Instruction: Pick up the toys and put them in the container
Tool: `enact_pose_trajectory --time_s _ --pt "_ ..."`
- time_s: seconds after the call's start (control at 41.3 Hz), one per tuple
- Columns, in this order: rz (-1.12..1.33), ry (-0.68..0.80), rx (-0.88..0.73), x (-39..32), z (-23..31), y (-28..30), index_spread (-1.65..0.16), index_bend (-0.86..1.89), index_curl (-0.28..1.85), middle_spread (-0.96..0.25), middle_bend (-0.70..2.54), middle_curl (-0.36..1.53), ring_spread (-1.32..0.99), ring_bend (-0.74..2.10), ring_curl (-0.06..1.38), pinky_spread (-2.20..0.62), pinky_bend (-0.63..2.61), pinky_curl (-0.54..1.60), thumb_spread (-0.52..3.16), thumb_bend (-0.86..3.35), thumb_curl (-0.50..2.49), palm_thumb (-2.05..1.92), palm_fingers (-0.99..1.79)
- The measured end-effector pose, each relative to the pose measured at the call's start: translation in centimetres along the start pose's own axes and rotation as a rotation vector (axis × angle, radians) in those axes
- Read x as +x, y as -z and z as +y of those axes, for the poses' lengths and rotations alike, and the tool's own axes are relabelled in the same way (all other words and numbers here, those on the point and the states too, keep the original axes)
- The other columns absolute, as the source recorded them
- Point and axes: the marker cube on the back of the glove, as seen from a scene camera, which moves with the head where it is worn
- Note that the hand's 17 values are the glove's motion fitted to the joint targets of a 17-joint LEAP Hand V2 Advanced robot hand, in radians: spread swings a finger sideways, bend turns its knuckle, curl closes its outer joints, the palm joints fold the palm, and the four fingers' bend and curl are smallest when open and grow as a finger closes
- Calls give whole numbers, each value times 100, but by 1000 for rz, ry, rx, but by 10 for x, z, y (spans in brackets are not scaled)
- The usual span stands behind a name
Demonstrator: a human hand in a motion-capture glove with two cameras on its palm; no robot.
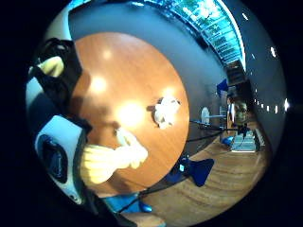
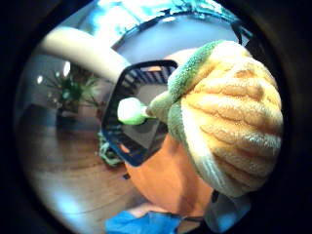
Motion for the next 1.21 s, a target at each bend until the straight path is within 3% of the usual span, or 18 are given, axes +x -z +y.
enact_pose_trajectory --time_s 0.193,0.314,0.363,0.435,0.58,0.701,0.798,0.871,0.967,1.209 --pt "-51 73 87 -54 -9 56 -30 15 29 -43 68 62 -42 116 53 -43 101 41 65 16 89 77 102" --pt "-35 -32 91 -102 -30 68 -31 14 28 -45 68 64 -42 117 53 -43 100 42 65 15 92 76 102" --pt "-41 61 100 -123 -33 69 -31 15 28 -45 67 64 -42 117 54 -43 100 42 65 15 93 76 102" --pt "-76 179 115 -144 -33 66 -31 15 28 -46 67 66 -42 117 54 -43 100 42 65 15 94 76 102" --pt "-296 179 131 -162 -24 52 -31 15 28 -46 66 68 -42 117 54 -43 99 42 64 14 97 76 102" --pt "-240 274 87 -173 -20 25 -32 15 27 -47 66 70 -42 118 54 -42 98 42 64 13 100 75 104" --pt "-177 225 -31 -168 -19 6 -32 15 27 -47 64 71 -42 118 54 -43 97 42 65 13 101 75 104" --pt "-157 205 -112 -163 -18 -3 -31 6 24 -47 61 71 -41 119 54 -43 102 43 69 6 98 66 93" --pt "-160 235 -155 -158 -18 -7 -31 -5 18 -36 55 70 -36 118 55 -32 108 47 90 -13 80 30 49" --pt "-117 155 -124 -133 -20 1 -30 15 15 -12 43 64 -17 100 47 -13 128 48 98 -7 60 0 13"
